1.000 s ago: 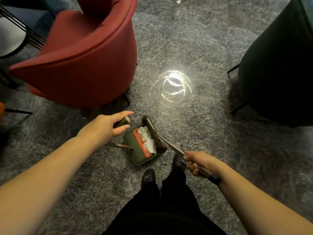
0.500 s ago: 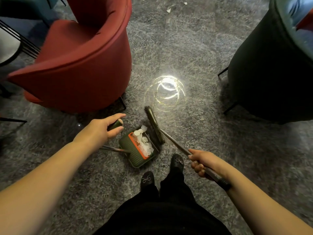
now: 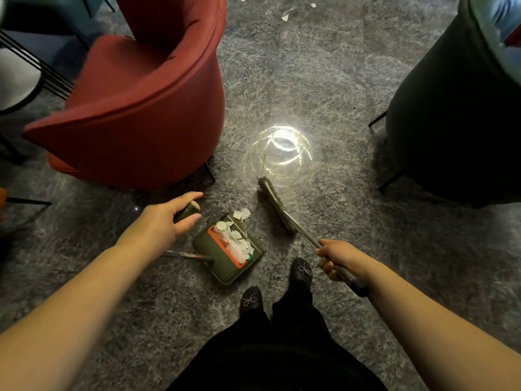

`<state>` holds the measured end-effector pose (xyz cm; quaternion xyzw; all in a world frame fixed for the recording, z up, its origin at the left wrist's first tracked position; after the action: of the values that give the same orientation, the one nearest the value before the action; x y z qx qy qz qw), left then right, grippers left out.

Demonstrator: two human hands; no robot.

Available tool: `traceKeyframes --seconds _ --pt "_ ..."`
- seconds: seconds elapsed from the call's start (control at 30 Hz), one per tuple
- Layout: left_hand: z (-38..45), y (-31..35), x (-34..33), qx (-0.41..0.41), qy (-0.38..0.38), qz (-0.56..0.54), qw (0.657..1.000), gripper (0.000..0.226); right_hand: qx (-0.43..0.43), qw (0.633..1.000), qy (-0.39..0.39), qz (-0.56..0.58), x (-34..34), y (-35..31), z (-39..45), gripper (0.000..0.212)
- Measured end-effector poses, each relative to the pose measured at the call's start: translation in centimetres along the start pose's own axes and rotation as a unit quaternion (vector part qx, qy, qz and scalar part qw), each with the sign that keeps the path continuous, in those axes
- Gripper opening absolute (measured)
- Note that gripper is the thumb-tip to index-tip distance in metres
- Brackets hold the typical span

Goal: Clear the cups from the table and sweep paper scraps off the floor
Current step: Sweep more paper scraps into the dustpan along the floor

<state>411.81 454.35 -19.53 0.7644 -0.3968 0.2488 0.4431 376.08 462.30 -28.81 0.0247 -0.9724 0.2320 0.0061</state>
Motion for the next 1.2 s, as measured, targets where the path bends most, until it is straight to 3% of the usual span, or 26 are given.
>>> traceKeyframes --seconds 0.2,0.33,0.6,0.73,0.97,1.2 --pt "1.8 -0.8 0.8 0.007 0.006 0.014 1.0 0.045 -0.053 0.998 -0.032 0.017 -2.3 0.0 3.2 0.028" --pt "2.0 -1.4 0.7 0.003 0.006 0.008 1.0 0.046 -0.054 0.995 -0.079 -0.042 -4.5 0.8 3.2 0.02" --pt "1.0 -2.2 0.5 -0.002 -0.002 0.011 1.0 0.048 -0.076 0.983 -0.132 -0.099 -5.5 2.8 1.9 0.027" --pt "0.2 -2.4 0.7 -0.006 -0.006 -0.012 1.0 0.049 -0.066 0.988 -0.123 -0.067 -5.4 3.0 0.6 0.036" --pt "-1.9 -1.8 1.4 -0.038 -0.02 -0.038 0.998 0.051 -0.019 0.993 -0.109 -0.048 -5.1 2.8 -3.1 0.03" --pt "-1.4 2.1 3.2 -0.095 0.011 -0.06 0.994 0.045 0.028 0.999 -0.034 -0.002 -2.5 0.4 -5.9 0.054"
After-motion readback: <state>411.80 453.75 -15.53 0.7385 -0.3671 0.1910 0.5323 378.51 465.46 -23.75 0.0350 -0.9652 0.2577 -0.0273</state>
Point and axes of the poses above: each hand's wrist, its own z-axis towards the middle knuckle, its own x-axis out of the back of the hand, y = z × x, the point moved 3 cm from there along z, towards the middle knuckle, and after that the axes turned 10 degrees about x, right-handed, at the moved point
